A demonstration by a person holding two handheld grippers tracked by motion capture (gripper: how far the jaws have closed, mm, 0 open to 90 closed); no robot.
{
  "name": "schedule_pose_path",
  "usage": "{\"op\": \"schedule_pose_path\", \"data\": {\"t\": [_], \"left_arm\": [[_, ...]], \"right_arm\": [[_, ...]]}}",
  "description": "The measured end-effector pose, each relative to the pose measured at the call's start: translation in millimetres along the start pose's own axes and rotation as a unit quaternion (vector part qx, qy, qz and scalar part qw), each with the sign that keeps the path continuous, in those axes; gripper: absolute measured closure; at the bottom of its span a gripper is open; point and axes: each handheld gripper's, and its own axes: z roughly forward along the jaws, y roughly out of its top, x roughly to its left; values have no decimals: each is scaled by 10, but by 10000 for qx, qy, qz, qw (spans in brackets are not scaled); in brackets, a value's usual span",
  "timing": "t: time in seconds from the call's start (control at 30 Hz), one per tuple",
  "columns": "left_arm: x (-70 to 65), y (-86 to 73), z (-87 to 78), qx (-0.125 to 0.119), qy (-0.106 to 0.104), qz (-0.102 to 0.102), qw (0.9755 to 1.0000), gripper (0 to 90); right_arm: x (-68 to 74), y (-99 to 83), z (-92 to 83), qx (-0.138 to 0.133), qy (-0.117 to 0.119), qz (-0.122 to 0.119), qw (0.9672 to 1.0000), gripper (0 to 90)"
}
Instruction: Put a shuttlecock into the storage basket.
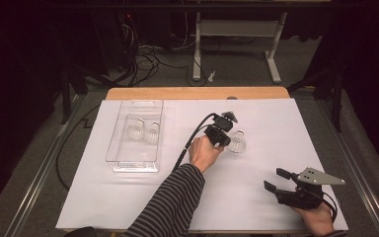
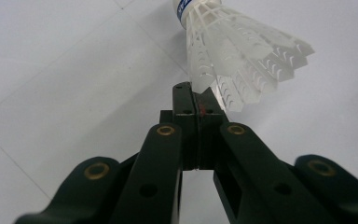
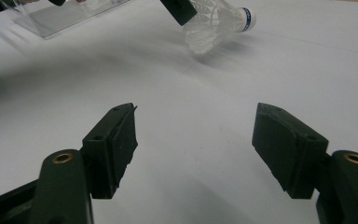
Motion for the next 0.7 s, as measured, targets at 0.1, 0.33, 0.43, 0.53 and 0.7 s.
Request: {"op": "schedule_pose_path", "data": {"t": [0.1, 0.33, 0.43, 0.53, 0.7], "left_arm": [[-2, -4, -3, 38, -17, 25, 10000, 900], [-22, -30, -67, 35, -53, 121, 9999, 900], [-22, -43, -100, 25, -81, 164, 9998, 900], [-12, -56, -127, 10, -112, 170, 9998, 900], [-12, -80, -169, 21, -144, 195, 9997, 900]], "right_arm": [[-5, 0, -1, -21, 6, -2, 10000, 311], [-2, 0, -3, -9, -11, -1, 10000, 311], [-2, 1, 2, 4, -9, -7, 10000, 311], [-6, 0, 4, 4, -10, 1, 10000, 311], [-4, -1, -2, -7, -13, -7, 10000, 311]]}}
